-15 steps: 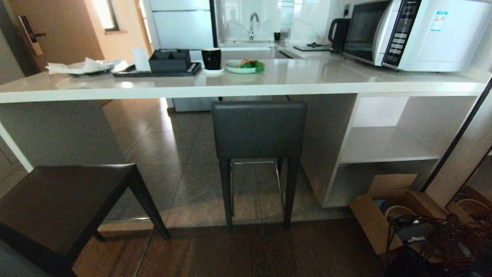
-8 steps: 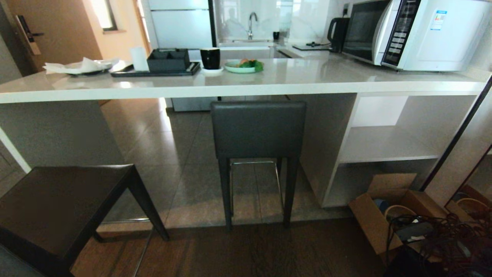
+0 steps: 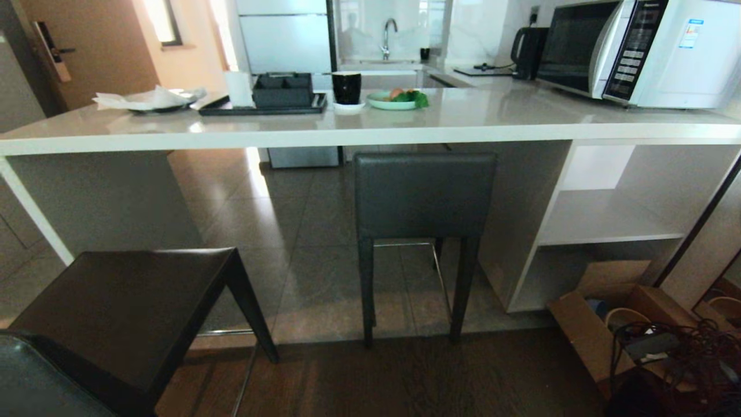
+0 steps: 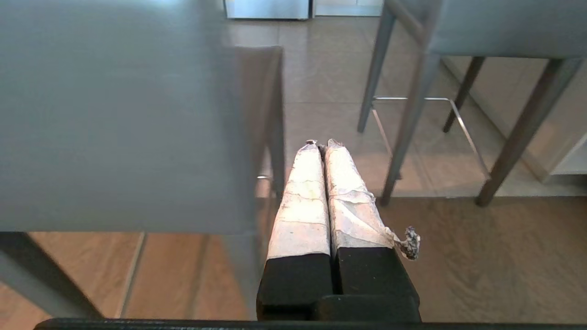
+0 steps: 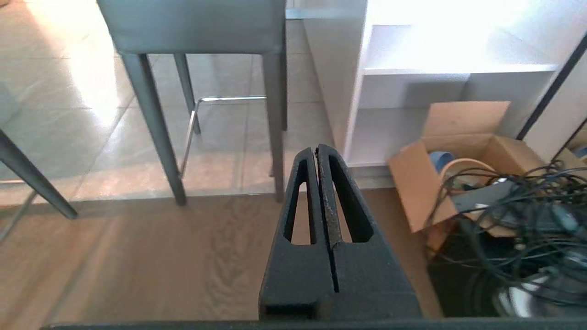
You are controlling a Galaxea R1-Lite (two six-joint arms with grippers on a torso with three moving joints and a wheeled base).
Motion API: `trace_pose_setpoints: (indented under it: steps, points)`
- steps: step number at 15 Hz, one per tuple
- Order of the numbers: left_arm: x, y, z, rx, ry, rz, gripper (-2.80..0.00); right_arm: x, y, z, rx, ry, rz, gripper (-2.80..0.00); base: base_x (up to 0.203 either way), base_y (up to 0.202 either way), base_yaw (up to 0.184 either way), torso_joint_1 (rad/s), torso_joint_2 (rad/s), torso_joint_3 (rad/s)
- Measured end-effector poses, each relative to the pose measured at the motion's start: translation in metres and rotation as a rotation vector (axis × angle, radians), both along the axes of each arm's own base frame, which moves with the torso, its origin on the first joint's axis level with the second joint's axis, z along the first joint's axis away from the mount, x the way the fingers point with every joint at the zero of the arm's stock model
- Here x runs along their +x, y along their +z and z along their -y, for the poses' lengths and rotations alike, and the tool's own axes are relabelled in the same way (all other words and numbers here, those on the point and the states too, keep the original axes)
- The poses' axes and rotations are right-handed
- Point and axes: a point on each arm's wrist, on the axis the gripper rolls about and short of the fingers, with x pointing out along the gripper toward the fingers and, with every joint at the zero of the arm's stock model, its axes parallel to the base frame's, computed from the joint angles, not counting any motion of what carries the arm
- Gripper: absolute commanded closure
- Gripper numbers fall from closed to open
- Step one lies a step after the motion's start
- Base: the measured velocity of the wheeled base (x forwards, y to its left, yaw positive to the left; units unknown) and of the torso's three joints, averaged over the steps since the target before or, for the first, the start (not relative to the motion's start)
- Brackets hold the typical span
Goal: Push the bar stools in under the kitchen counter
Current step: Push the gray chair back under the dining table
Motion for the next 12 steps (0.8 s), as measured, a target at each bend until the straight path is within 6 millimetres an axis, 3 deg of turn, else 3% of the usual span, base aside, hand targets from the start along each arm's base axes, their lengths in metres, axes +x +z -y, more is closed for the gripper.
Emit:
trace_pose_setpoints:
  steps: [8,12]
  points:
    - [0.0000,0.0001,0.0000,0.000,0.000,0.001,0.00,0.0000,-0.0001,0.0000,0.001,0.000,-0.001,0.00,0.000,0.193,-0.002,0.003,0.00,0.003]
    - [0.0000,0.0000,0.0000,0.000,0.000,0.000,0.00,0.0000,0.0000,0.0000,0.001,-0.001,0.000,0.00,0.000,0.027,-0.001,0.000,0.00,0.000]
